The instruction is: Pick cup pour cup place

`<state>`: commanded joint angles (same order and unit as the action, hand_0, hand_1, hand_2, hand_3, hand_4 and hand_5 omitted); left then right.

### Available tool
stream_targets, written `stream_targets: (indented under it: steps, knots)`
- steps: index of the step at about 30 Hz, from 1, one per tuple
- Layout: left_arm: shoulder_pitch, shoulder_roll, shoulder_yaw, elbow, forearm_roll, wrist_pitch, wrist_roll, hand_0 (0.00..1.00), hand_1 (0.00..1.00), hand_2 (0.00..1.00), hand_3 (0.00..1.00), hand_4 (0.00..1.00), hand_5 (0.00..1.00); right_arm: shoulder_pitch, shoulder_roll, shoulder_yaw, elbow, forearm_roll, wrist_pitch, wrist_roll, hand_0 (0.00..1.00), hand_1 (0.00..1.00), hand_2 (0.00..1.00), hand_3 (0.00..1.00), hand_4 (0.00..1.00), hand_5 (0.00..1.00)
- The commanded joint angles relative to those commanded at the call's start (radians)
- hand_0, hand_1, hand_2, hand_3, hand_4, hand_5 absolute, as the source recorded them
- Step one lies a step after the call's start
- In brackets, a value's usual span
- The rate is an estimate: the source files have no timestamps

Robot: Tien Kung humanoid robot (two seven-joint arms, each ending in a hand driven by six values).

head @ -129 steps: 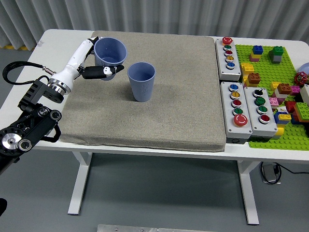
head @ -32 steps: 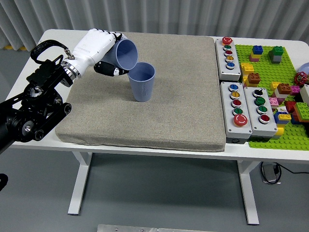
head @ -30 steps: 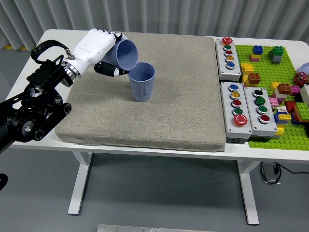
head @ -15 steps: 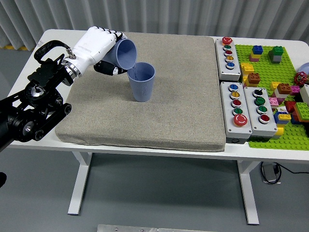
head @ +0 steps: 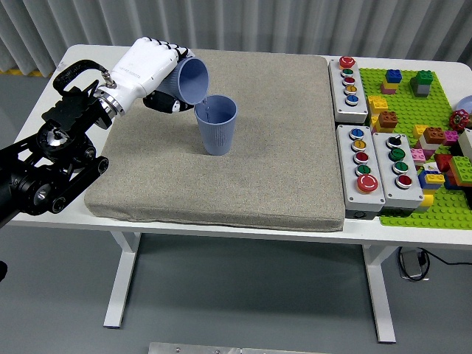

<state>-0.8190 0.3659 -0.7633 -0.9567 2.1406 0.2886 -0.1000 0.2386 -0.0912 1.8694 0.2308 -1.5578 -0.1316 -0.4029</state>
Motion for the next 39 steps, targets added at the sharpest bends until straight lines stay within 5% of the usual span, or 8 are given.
stream_targets:
  steps: [28,39]
  knots:
    - [-0.030,0.004,0.053,-0.001,0.021,0.029,0.014,0.444,0.480,0.564,0.529,0.814,0.265,0.003,0.000,-0.003,0.000,0.009,-0.003,0.000,0.695,0.676,0.610,0.612,0.002,0.322]
    - [-0.068,0.025,0.136,-0.016,0.027,0.036,0.014,0.444,0.480,0.563,0.526,0.808,0.260,0.005,0.000,-0.006,0.000,0.014,-0.005,0.000,0.695,0.676,0.610,0.612,0.002,0.322]
